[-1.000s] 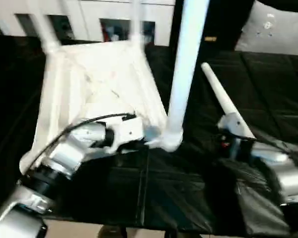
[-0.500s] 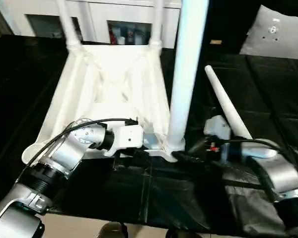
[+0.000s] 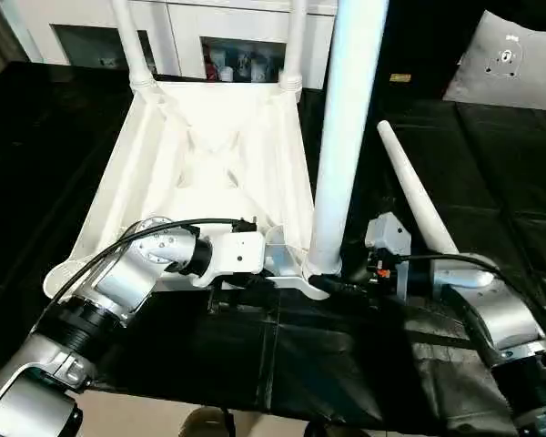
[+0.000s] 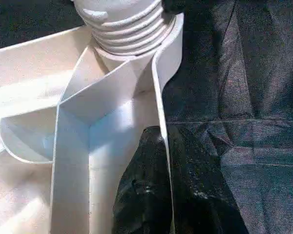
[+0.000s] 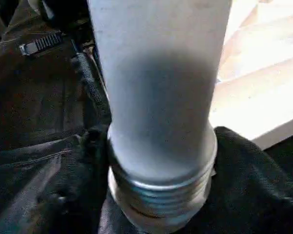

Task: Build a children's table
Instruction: Insert table leg to table base

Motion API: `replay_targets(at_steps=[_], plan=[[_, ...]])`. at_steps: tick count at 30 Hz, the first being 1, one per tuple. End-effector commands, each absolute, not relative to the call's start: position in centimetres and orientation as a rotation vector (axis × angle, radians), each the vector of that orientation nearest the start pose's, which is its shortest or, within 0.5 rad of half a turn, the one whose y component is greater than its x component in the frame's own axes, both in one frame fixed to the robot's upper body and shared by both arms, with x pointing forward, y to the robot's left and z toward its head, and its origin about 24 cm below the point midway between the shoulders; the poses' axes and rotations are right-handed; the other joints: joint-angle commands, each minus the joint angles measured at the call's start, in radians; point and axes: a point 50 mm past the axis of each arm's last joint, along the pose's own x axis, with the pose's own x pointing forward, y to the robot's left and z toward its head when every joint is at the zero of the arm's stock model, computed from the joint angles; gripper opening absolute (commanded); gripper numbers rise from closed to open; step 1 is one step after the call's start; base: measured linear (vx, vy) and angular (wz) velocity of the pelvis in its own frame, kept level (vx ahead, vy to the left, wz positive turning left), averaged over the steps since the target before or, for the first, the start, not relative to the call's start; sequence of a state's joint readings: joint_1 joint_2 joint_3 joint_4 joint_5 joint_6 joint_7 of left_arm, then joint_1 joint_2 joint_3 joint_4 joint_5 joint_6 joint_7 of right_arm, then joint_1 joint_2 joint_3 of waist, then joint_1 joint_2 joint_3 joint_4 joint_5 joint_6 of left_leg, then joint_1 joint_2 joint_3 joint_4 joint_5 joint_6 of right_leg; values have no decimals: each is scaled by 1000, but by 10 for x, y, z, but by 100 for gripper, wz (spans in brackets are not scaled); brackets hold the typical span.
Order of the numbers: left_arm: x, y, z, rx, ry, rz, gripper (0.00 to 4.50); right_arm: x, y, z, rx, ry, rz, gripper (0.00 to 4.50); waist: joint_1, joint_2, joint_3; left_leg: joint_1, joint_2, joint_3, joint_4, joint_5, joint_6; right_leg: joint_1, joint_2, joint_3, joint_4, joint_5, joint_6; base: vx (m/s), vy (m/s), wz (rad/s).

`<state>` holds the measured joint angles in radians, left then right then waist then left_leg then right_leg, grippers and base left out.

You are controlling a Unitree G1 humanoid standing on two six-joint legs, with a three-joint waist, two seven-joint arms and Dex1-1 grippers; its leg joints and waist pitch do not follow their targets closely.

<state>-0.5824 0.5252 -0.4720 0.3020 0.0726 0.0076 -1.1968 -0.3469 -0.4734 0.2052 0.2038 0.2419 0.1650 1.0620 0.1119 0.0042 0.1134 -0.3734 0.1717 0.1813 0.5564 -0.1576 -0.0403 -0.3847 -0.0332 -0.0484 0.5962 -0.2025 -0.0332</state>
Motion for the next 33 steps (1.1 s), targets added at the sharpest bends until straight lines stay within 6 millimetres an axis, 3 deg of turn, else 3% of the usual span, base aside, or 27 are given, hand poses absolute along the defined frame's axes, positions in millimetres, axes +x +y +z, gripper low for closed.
replay_targets(at_steps=[1,6,7,10,13,16,18,20,22,24,25,27,28,30,33], plan=[[286,117,65,871,396,-1639,0,283,-154,68,-215,242,1211,292,-5,4,-71,18,68,-24,-47,-159,66,44,-113,56,-60,-91,-231,0,0,0],[285,118,64,839,400,-1628,0,277,-152,62,-164,268,1221,275,-4,6,-70,18,69,-25,-47,-154,71,43,-113,55,-59,-77,-235,0,0,0],[285,118,64,815,398,-1623,0,274,-150,59,-140,278,1218,274,-4,10,-68,18,69,-25,-47,-157,70,42,-113,55,-59,-79,-235,0,0,0],[284,115,64,762,389,-1598,0,270,-147,51,-100,302,1197,273,-4,7,-67,18,71,-26,-49,-162,67,42,-114,55,-59,-80,-236,0,0,0],[284,113,65,709,380,-1559,0,266,-142,43,-54,324,1142,272,-7,10,-62,18,70,-27,-53,-184,56,40,-116,56,-66,-125,-231,0,0,0],[286,103,67,592,349,-1429,0,271,-135,21,-43,359,931,272,-16,8,-48,22,68,-29,-63,-259,28,32,-116,56,-81,-260,-212,0,0,0],[287,97,67,548,334,-1371,0,275,-133,16,-23,365,850,272,-27,10,-42,28,66,-35,-68,-338,-5,27,-123,58,-94,-431,-179,0,0,0],[288,83,69,487,312,-1268,0,286,-128,12,42,366,686,272,-37,8,-37,26,64,-41,-72,-379,-20,26,-124,55,-102,-523,-146,-26,8,-4],[288,75,71,465,305,-1238,0,292,-127,11,64,372,620,272,-46,7,-37,32,63,-48,-74,-416,-28,21,-127,49,-109,-579,-123,-54,36,-11],[288,68,71,463,293,-1222,0,295,-127,11,64,373,585,272,-59,6,-39,23,60,-51,-77,-419,-20,23,-127,47,-112,-573,-106,-33,31,-9],[288,52,73,437,274,-1185,0,297,-125,9,74,377,548,272,-62,2,-40,24,59,-49,-77,-417,-16,22,-126,46,-114,-564,-105,0,0,0],[288,45,74,423,267,-1163,0,298,-124,9,78,377,534,272,-60,3,-41,35,61,-44,-72,-414,-2,13,-130,44,-120,-528,-118,0,0,0],[288,43,73,433,263,-1156,0,297,-123,9,75,370,533,272,-62,-1,-41,30,61,-43,-73,-403,2,16,-130,44,-119,-520,-117,0,0,0],[288,43,72,453,264,-1144,0,297,-122,9,71,355,527,272,-59,2,-43,26,62,-44,-75,-389,12,16,-129,44,-117,-498,-113,0,0,0],[293,61,71,528,268,-1098,0,298,-128,15,90,306,505,272,-58,5,-49,21,63,-42,-76,-369,20,20,-129,45,-111,-434,-124,0,0,0]])
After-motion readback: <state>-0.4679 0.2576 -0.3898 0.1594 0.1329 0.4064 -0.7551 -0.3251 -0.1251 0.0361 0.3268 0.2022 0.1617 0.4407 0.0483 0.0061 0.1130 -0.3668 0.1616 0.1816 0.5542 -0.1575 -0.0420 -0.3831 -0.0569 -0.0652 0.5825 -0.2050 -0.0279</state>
